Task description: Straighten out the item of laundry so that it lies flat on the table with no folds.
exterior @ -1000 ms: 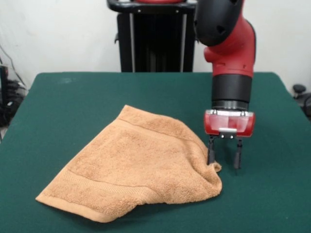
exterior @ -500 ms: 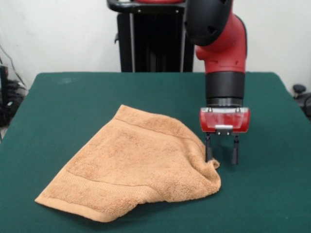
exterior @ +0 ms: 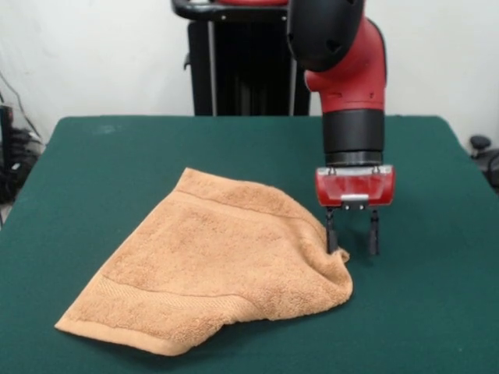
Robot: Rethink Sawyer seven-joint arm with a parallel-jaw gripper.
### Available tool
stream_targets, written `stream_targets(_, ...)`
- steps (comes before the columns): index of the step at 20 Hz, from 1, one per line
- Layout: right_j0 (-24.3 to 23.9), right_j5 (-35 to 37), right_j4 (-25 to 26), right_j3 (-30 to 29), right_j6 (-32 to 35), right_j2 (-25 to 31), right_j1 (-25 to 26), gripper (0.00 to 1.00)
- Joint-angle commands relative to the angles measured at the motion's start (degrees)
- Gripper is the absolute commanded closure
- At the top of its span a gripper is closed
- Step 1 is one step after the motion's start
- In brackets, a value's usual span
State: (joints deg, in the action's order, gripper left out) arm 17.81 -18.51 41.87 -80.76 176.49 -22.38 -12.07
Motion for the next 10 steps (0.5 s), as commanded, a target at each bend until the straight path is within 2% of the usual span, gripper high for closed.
stream_targets(1,3.6,4.5,3.3,-15.4,-1.7,6.5,6.4,0.0)
stream_targets(4,4.4,1.6,3.8,-17.1,-2.1,4.8,6.8,0.0)
stream_targets(10,5.2,-8.9,3.1,-17.8,-5.7,0.4,11.4,0.0)
